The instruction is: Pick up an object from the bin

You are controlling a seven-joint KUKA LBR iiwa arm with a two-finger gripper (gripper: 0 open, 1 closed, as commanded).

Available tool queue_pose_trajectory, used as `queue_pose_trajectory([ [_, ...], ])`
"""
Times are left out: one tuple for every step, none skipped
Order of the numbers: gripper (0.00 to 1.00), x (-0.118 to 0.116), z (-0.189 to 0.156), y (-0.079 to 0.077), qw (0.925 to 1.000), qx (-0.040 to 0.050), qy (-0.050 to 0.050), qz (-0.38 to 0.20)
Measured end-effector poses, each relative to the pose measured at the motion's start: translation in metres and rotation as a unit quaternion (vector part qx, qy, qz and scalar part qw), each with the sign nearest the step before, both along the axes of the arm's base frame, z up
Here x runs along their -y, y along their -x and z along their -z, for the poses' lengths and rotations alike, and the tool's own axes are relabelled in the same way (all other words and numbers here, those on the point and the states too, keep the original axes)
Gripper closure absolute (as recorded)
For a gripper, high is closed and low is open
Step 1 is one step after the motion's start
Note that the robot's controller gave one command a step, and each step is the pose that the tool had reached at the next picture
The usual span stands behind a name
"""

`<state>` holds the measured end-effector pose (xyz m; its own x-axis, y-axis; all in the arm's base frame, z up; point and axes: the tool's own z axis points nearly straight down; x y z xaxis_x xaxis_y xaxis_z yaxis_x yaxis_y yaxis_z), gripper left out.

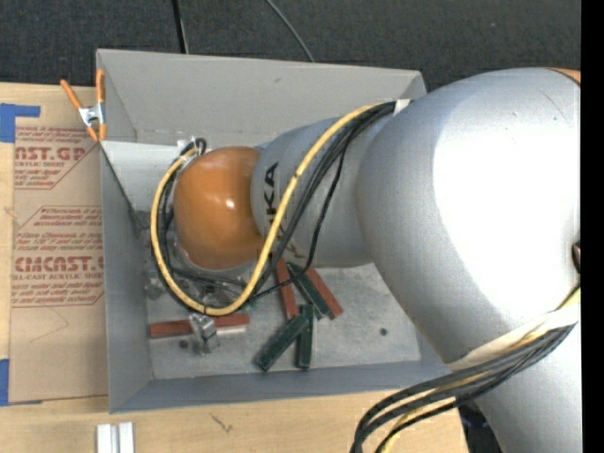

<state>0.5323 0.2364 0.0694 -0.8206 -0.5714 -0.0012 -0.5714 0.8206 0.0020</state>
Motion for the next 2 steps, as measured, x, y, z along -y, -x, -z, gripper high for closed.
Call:
queue_pose_trajectory([
  [1.0,0.0004,-0.0006,-0.0008,1.0,0.0007,0.0,0.001],
  [1.0,0.0004,-0.0006,-0.0008,1.0,0.0006,-0.001,0.001],
])
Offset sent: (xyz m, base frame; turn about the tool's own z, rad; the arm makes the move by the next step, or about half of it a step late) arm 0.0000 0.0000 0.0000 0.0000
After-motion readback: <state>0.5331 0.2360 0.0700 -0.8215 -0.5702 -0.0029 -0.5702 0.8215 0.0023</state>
